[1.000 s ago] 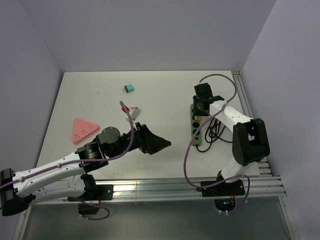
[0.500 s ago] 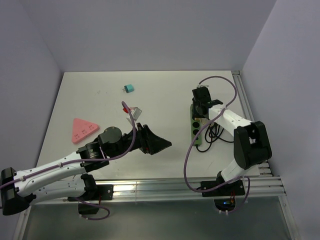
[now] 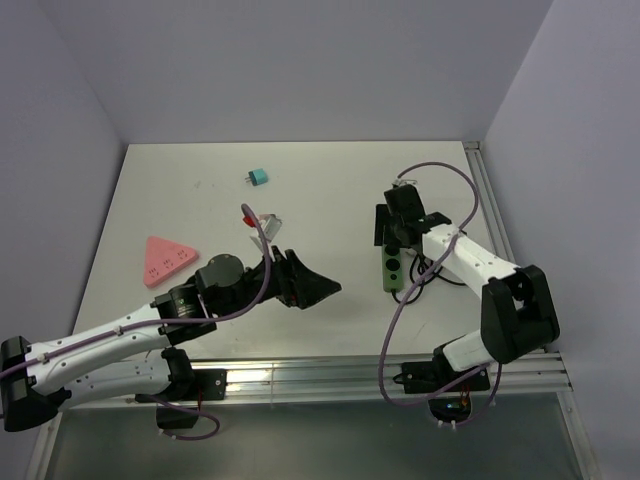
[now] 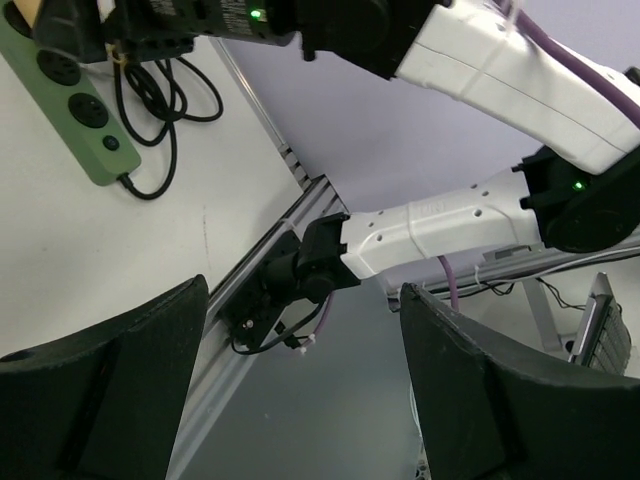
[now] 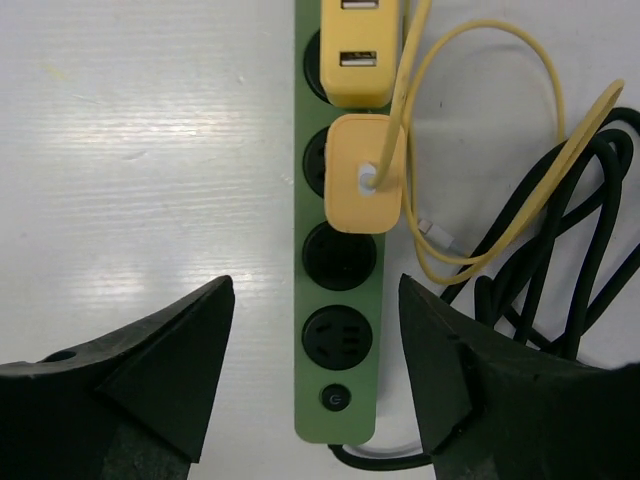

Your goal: Insert the plug

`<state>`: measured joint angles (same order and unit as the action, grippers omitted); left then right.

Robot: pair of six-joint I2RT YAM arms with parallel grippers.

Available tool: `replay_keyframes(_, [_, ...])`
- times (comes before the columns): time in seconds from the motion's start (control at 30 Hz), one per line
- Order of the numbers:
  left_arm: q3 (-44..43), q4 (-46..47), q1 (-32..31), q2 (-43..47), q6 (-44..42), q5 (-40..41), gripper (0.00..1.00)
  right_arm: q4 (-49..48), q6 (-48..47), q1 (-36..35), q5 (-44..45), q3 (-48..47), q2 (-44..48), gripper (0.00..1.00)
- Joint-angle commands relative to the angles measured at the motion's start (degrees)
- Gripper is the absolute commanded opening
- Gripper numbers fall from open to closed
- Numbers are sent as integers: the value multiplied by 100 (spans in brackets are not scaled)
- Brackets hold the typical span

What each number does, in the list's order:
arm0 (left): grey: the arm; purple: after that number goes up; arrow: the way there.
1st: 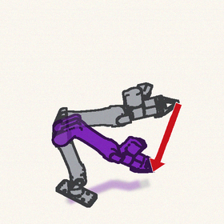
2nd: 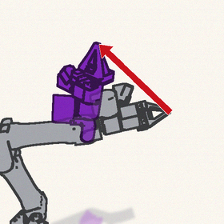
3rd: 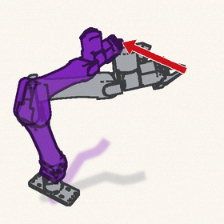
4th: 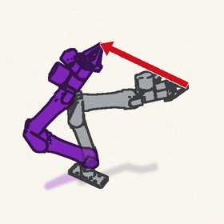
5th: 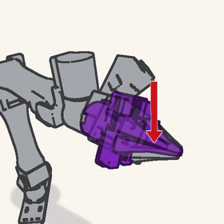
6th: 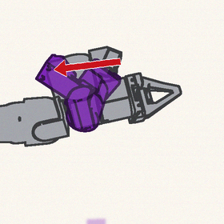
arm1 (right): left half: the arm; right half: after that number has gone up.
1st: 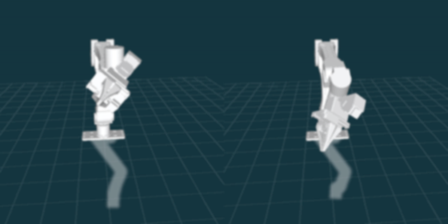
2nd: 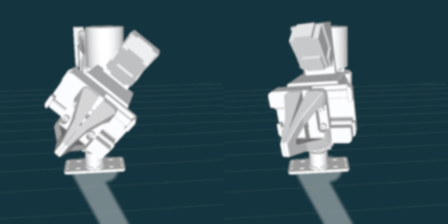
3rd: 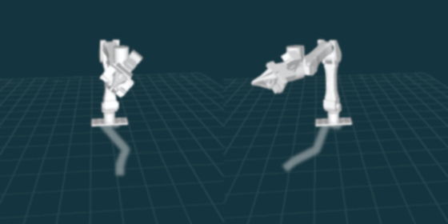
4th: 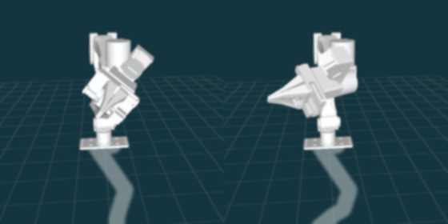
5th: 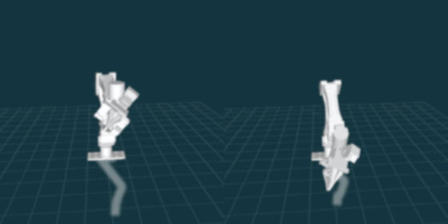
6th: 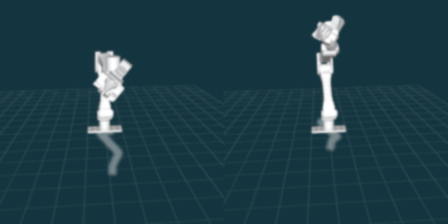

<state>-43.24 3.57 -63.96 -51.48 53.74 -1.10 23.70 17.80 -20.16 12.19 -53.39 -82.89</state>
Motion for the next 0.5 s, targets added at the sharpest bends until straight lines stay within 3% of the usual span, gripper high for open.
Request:
replay_keyframes(0.0, [-149,-94,-28,182,-205,303,83,-33,162,-145,-67,-58,501,75])
replay_keyframes(0.17, [-114,-531,-20,279,-390,847,84,55,329,-348,-146,170,1238,75])
replay_keyframes(0.47, [-597,-2308,234,122,-1014,2720,86,-690,531,-470,-603,1171,2995,94])
